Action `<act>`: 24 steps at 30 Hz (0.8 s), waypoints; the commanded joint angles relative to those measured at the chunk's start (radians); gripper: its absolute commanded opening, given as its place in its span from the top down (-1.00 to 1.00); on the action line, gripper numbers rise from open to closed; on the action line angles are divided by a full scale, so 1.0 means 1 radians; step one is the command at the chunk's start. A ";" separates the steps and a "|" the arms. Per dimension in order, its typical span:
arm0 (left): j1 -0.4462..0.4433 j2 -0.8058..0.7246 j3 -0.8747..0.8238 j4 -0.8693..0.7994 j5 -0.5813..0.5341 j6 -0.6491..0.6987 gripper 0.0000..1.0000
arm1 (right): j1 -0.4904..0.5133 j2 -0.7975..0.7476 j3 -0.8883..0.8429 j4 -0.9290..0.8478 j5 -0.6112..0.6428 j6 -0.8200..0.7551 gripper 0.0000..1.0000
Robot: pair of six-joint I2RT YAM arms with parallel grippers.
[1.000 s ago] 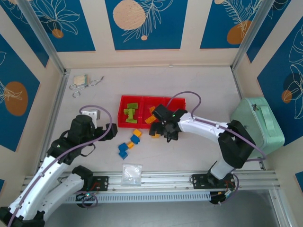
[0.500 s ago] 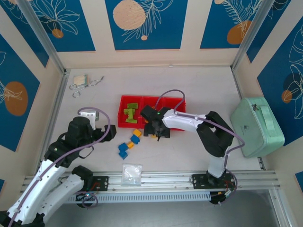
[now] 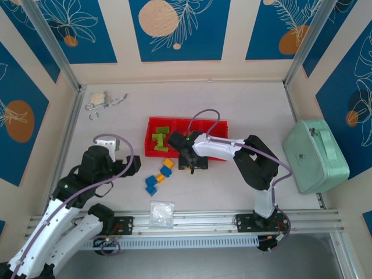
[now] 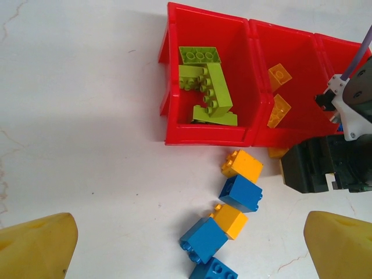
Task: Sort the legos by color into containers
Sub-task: Pick up the lego from the center of the table.
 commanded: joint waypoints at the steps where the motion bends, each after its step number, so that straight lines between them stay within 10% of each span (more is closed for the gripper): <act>1: 0.008 -0.011 0.014 -0.031 -0.033 0.011 -0.99 | 0.019 0.019 0.029 -0.025 0.023 -0.018 -0.39; 24: 0.007 0.009 0.020 -0.057 -0.027 0.002 -0.99 | 0.071 -0.127 0.033 -0.065 0.012 -0.118 0.39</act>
